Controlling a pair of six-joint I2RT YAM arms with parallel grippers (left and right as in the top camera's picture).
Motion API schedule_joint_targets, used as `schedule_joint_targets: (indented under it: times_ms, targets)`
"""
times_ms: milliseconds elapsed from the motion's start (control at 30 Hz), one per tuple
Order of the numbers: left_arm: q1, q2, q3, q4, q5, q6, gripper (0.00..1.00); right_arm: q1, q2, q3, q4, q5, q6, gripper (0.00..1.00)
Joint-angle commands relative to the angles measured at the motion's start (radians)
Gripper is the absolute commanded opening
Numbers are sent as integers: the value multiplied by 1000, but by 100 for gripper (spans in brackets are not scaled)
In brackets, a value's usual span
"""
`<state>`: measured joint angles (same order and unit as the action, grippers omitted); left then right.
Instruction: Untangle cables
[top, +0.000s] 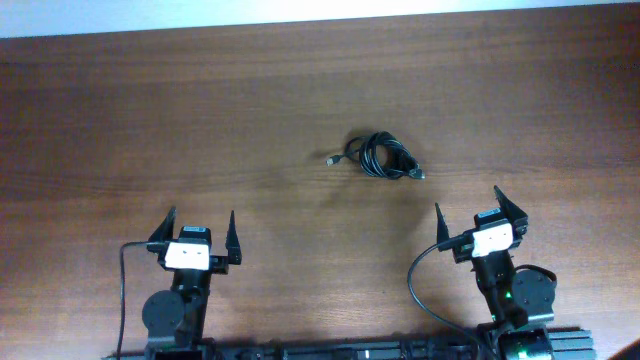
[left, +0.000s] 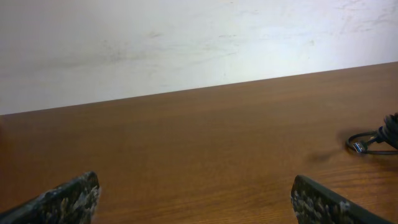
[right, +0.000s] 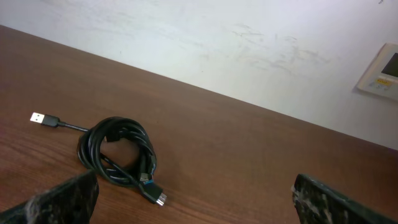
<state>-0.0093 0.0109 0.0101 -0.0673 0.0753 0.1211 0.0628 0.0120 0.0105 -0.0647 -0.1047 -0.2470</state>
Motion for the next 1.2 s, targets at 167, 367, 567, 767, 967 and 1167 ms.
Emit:
schedule_joint_targets:
  times_ms: [167, 367, 567, 767, 967, 1167]
  targets:
    - [-4, -5, -1, -6, 14, 10, 99, 7, -8, -5, -7, 1, -3, 99]
    - [-3, -5, -1, 5, 12, 12, 99, 7, -8, -5, -7, 1, -3, 98]
    - [-3, -5, -1, 5, 14, -26, 99, 8, -9, -5, -5, -8, -3, 99]
    - [-3, 78, 30, -52, 14, -182, 99, 7, -8, -5, -1, 19, 122, 99]
    - [-3, 312, 183, -110, 14, -181, 99, 7, 42, 53, -76, 39, 186, 98]
    - [-3, 679, 369, -120, 55, -174, 99, 7, 312, 192, -134, 38, 185, 99]
